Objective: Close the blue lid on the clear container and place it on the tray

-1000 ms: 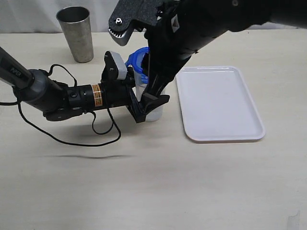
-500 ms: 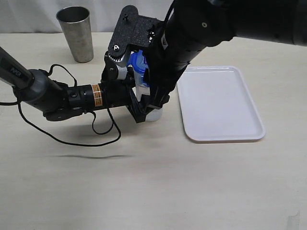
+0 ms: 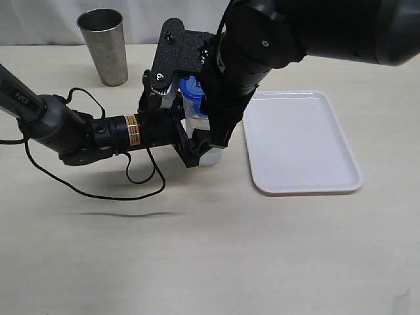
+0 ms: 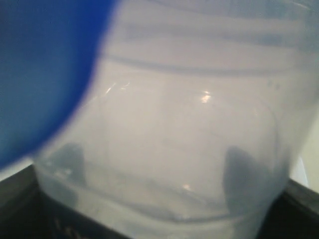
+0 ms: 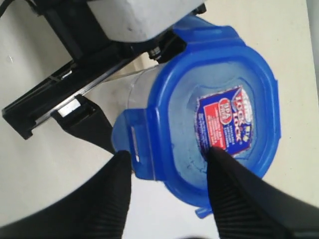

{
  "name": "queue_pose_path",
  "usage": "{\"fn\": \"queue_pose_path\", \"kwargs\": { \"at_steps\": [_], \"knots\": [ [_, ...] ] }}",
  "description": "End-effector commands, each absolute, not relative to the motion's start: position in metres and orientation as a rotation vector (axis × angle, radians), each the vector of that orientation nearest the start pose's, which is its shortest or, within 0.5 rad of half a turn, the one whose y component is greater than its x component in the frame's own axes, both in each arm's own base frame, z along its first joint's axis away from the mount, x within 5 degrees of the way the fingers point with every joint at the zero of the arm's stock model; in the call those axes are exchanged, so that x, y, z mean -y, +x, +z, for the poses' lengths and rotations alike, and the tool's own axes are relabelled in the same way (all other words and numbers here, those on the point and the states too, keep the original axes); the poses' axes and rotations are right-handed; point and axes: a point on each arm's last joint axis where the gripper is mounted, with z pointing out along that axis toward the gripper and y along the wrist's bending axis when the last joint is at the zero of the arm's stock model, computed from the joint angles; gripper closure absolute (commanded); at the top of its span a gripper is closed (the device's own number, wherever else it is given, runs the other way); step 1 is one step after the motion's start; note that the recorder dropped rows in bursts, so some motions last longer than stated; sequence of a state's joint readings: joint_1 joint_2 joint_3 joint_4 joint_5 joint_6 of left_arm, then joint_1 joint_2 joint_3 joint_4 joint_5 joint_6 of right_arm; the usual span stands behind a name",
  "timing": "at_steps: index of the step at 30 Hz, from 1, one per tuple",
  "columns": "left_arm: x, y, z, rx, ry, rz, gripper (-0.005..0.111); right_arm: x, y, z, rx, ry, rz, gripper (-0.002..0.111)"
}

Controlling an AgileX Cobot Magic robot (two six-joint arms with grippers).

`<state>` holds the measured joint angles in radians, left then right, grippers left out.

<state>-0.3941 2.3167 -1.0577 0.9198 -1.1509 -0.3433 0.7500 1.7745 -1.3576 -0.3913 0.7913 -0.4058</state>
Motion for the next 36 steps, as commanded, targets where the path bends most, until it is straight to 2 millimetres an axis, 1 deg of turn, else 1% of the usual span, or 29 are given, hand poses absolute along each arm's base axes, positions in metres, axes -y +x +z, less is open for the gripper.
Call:
{"fn": "queue_pose_path", "kwargs": {
  "at_steps": [1, 10, 12, 16, 18, 22, 26, 36],
  "knots": [
    [0.215, 0.342, 0.066, -1.509, 1.055, -0.902, 0.107, -0.243, 0.297, 0.228, -2.102, -1.716, -0.340, 0.064],
    [0.215, 0.342, 0.066, -1.509, 1.055, -0.902, 0.107, -0.246, 0.300, 0.216, -2.093, -1.697, -0.326, 0.069],
    [0.215, 0.341, 0.066, -1.507, 1.064, -0.904, 0.107, -0.245, 0.299, 0.210, -2.076, -1.686, -0.334, 0.069],
    [0.216, 0.340, 0.066, -1.523, 1.053, -0.926, 0.107, -0.242, 0.295, 0.198, -2.057, -1.719, -0.338, 0.069],
    [0.216, 0.340, 0.066, -1.523, 1.053, -0.926, 0.107, -0.241, 0.294, 0.194, -2.055, -1.727, -0.332, 0.072],
    [0.216, 0.338, 0.066, -1.513, 1.079, -0.936, 0.107, -0.240, 0.292, 0.191, -2.043, -1.741, -0.328, 0.076],
    [0.216, 0.338, 0.066, -1.508, 1.080, -0.940, 0.107, -0.240, 0.292, 0.191, -2.048, -1.735, -0.327, 0.076],
    [0.217, 0.337, 0.067, -1.500, 1.084, -0.953, 0.107, -0.243, 0.295, 0.179, -2.068, -1.725, -0.314, 0.076]
  ]
}}
